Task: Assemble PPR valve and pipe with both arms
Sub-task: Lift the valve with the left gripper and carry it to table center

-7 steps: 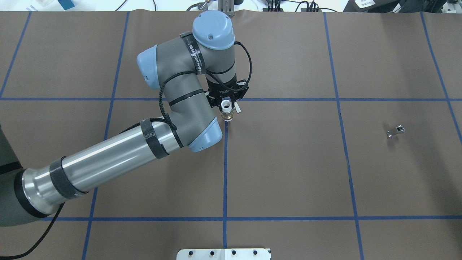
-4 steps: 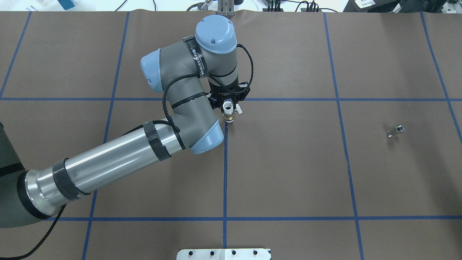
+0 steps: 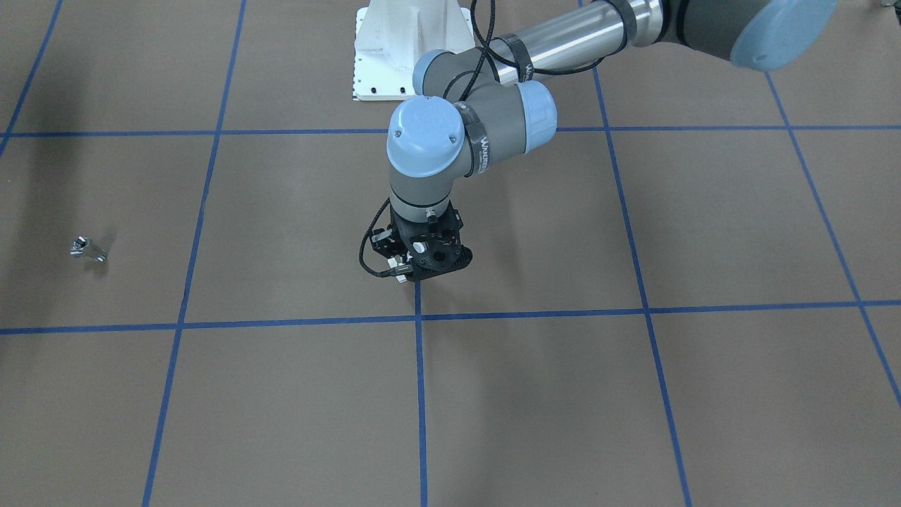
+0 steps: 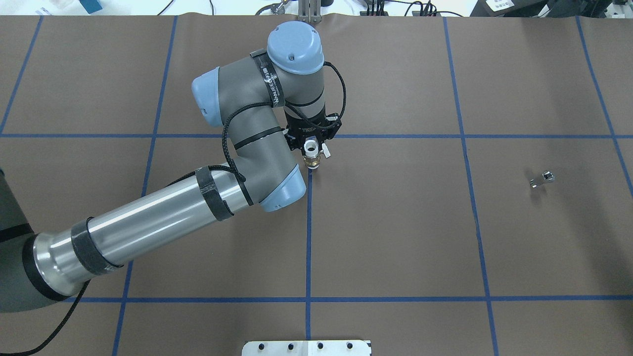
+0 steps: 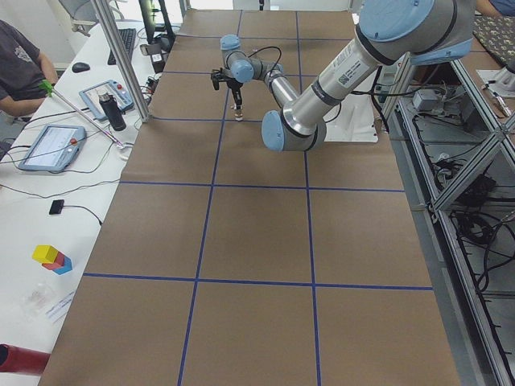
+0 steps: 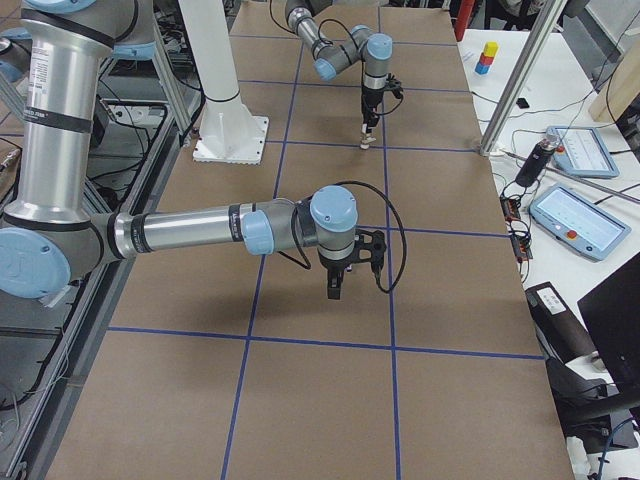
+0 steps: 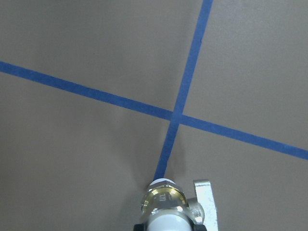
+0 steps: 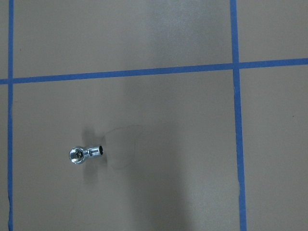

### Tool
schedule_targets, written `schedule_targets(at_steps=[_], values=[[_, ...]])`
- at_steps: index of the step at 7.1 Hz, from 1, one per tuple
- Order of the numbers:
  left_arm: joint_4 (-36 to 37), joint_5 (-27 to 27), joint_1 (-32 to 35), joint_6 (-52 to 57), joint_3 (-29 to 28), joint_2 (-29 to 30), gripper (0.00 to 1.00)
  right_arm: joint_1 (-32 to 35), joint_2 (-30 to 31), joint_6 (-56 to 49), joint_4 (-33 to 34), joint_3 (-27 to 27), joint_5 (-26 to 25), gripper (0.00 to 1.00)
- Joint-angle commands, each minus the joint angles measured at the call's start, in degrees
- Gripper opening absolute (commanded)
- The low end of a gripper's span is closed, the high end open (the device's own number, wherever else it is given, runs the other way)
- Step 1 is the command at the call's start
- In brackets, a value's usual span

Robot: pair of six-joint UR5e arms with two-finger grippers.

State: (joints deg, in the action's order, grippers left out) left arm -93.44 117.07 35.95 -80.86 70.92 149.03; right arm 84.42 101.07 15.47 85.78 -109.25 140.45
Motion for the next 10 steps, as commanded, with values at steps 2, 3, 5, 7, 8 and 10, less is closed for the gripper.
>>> schedule_targets(at_steps=[2,3,5,7,8,10], values=[[1.6,-0.2,0.0,0.0,0.4,-0.1,0.0,0.0,0.0,0.0,-0.1,0.4,-0.1,1.0],[1.6,-0.3,0.0,0.0,0.5,-0.2,0.11,0.0,0.0,0.0,-0.3,0.4,-0.1,1.0],[1.5,-0.4,0.0,0.0,0.5,-0.2,0.35,0.0,-0.1,0.0,-0.3,0.4,-0.1,1.0],[1.5,-0.4,0.0,0.0,0.5,-0.2,0.41,0.0,-0.1,0.0,-0.3,0.4,-0.1,1.0],[1.5,-0.4,0.0,0.0,0.5,-0.2,0.44,0.0,-0.1,0.0,-0.3,0.5,-0.1,1.0],[1.5,-0.4,-0.1,0.0,0.5,-0.2,0.48,0.0,-0.1,0.0,-0.3,0.5,-0.2,1.0]])
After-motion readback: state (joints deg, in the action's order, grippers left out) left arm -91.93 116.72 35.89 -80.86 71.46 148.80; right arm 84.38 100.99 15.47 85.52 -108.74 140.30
